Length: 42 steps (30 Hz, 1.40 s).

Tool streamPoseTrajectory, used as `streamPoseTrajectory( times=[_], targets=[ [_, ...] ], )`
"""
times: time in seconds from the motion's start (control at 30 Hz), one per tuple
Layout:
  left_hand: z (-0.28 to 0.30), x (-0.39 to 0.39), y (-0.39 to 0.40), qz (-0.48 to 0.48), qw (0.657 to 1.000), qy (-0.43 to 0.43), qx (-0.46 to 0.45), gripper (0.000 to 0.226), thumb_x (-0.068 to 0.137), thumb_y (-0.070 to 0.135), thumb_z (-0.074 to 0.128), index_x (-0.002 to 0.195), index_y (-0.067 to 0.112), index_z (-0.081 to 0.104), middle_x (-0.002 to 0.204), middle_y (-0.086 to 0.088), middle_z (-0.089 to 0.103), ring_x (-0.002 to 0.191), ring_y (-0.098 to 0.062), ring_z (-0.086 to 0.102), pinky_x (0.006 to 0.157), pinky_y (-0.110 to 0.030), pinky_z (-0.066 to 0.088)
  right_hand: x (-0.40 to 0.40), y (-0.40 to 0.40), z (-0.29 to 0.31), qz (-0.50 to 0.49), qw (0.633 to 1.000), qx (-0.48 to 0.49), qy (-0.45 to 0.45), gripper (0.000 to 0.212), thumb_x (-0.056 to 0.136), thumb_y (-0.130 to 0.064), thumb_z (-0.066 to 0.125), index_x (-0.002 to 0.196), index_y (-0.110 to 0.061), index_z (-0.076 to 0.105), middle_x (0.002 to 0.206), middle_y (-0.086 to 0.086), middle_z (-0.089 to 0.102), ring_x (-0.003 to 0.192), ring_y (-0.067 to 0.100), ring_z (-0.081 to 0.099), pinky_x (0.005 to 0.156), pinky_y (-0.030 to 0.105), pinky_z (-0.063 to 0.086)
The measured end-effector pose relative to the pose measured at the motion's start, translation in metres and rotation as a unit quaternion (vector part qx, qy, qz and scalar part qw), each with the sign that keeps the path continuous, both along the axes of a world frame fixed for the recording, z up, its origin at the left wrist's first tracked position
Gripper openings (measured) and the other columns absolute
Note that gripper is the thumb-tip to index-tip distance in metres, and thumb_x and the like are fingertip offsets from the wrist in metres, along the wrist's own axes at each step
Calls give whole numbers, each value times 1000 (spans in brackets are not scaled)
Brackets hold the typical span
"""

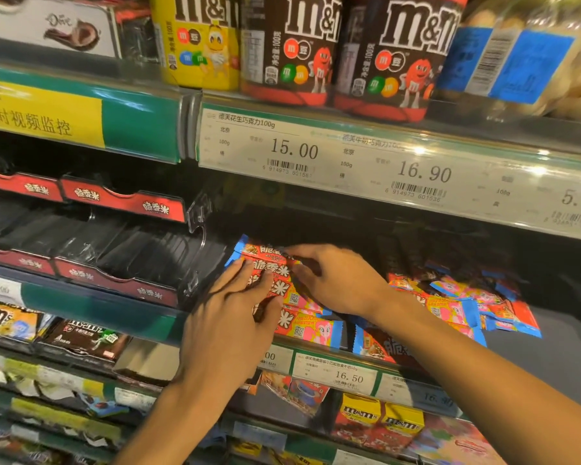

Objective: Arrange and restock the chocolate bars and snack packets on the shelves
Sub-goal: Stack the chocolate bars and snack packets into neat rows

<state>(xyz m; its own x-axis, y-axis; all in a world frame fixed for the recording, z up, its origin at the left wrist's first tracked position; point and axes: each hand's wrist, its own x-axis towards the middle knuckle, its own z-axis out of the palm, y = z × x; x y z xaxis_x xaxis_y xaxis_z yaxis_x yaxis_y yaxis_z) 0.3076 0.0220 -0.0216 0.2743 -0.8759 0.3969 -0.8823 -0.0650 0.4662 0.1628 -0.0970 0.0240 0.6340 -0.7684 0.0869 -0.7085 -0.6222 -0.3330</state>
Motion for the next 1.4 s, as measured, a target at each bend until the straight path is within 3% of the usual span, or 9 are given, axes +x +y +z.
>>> streamPoseTrajectory(
  times=[0.23,0.53,0.73,0.83,1.07,1.2,1.3,1.4],
  targets=[
    [1,-1,2,-7,1000,-19,13,49,92,53,52,140,41,50,154,19,33,145,-3,23,104,-40,45,-2,0,4,4,1000,-16,18,44,99,-21,46,141,-37,49,139,-6,58,119,18,59,95,41,53],
    [-5,4,-6,-35,998,-47,-34,49,92,47,57,135,25,58,148,-1,47,141,-16,37,116,-48,29,-7,7,0,32,999,-32,12,40,102,-42,41,141,-34,43,129,-3,64,114,20,63,91,48,53],
    [-3,-4,-29,-67,992,1,-105,49,86,49,48,120,21,69,130,-3,63,126,-20,55,110,-47,34,-25,15,4,-3,998,-55,1,43,102,-50,36,138,-29,47,118,-3,66,111,19,61,94,46,48],
    [2,-9,-42,-71,990,-27,-122,39,85,44,53,112,24,73,119,-1,69,116,-21,61,105,-47,41,-31,23,9,-7,999,-51,4,40,103,-50,34,133,-30,50,116,-5,65,109,18,60,95,46,46],
    [6,-36,-57,-83,984,-79,-136,29,80,37,57,102,25,72,107,1,70,102,-26,62,95,-34,30,-69,-8,18,-111,988,-100,35,32,102,-38,43,126,-21,55,120,3,64,114,24,57,93,32,41],
    [3,-43,-67,-99,983,-101,-116,33,81,41,55,105,24,71,106,0,70,97,-30,62,90,-36,28,-88,-57,17,-183,974,-119,59,40,96,-36,56,132,-18,52,131,7,60,122,27,55,94,28,39],
    [-5,-45,-73,-113,984,-86,-104,39,84,46,47,107,25,70,107,2,69,101,-25,57,89,-35,28,-94,-92,17,-167,971,-132,112,60,88,-40,67,139,-18,45,135,6,56,124,26,53,99,31,42],
    [-11,-46,-75,-117,983,-72,-124,42,85,48,44,106,24,72,107,2,69,102,-20,50,89,-35,29,-92,-123,15,-148,972,-96,155,83,83,-44,73,149,-16,33,150,7,44,136,25,42,111,33,36]
  ],
)
